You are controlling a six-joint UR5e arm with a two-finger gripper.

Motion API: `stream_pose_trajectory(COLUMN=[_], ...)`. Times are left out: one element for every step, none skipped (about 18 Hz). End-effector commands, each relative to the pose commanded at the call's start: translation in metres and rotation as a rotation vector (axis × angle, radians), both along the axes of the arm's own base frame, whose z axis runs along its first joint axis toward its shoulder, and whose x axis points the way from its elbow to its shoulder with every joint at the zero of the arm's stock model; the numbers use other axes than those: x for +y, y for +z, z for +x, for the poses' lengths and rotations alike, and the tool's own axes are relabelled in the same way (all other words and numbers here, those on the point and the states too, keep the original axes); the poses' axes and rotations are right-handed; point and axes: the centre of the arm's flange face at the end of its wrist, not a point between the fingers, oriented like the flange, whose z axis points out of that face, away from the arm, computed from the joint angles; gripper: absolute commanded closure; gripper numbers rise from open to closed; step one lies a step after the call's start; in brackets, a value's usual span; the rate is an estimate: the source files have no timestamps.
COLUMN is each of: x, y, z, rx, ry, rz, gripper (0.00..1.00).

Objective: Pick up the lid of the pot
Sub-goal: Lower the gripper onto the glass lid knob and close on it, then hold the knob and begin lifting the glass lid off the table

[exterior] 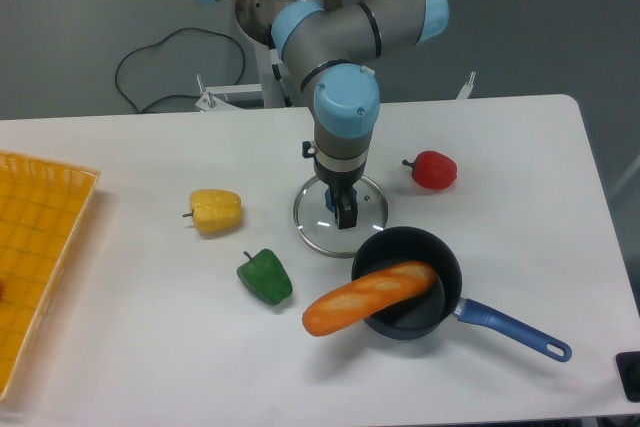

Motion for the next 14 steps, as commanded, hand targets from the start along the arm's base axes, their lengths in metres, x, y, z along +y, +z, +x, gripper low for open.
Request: stream_pose_trajectory(x=[-0.001, 0.000, 0.000, 0.001, 0.003, 0.006, 0.008, 0.007, 0.007, 0.008, 0.007, 0.006, 0.005, 0.004], y=[-0.001, -0.001, 0.000, -0.002, -0.005, -0.011, -0.017, -0.019, -0.019, -0.021, -0.023, -0.024, -0.025, -0.027], z=[0.000, 0.001, 0.001, -0.001, -0.003, -0.007, -0.007, -0.007, -0.007, -0.007, -0.008, -0.009, -0.010, -0.009], rx=[0.000, 0.000, 0.002, 0.007, 0.017, 0.029, 0.028, 0.026, 0.028, 0.028, 0.027, 0.025, 0.026, 0.023], ry=[0.002, 0.002, -0.003, -0.008, -0.030, -0.044, -0.047, -0.049, -0.049, -0.052, -0.054, -0.060, -0.070, -0.073], rz=[0.000, 0.000, 0.002, 0.006, 0.018, 0.028, 0.028, 0.027, 0.028, 0.024, 0.020, 0.018, 0.015, 0.011], gripper=[0.00, 0.00, 0.00, 0.00, 0.00, 0.00, 0.00, 0.00, 0.00, 0.00, 0.00, 0.00, 0.00, 0.00])
